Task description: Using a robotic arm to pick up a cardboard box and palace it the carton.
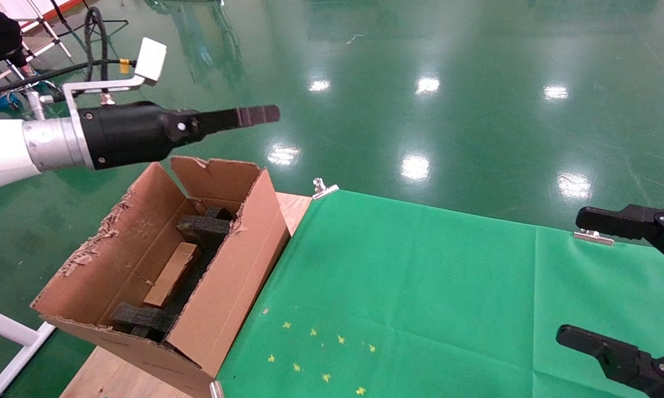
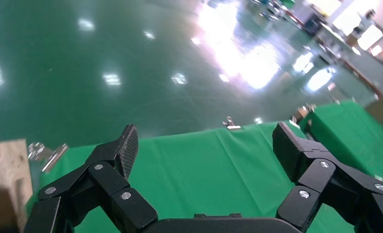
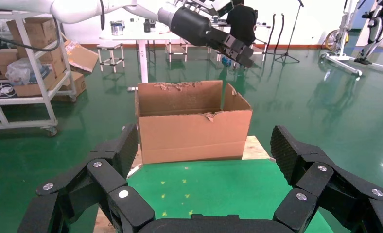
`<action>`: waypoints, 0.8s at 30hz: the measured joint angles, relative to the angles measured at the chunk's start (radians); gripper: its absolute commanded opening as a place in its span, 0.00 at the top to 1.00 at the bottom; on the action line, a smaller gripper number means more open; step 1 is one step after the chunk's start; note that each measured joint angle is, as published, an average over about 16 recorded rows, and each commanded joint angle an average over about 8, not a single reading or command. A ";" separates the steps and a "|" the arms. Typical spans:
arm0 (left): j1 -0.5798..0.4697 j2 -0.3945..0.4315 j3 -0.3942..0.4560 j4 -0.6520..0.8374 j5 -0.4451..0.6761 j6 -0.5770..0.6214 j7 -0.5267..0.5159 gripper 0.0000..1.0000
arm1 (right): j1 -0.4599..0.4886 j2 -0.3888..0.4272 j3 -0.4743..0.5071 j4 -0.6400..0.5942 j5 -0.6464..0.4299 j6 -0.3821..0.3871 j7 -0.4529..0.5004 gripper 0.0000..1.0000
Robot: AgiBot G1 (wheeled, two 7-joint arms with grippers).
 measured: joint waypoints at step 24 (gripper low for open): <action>0.329 -0.031 -0.130 -0.494 -0.236 0.055 0.272 0.00 | 0.000 0.000 0.000 0.000 0.000 0.000 0.000 0.00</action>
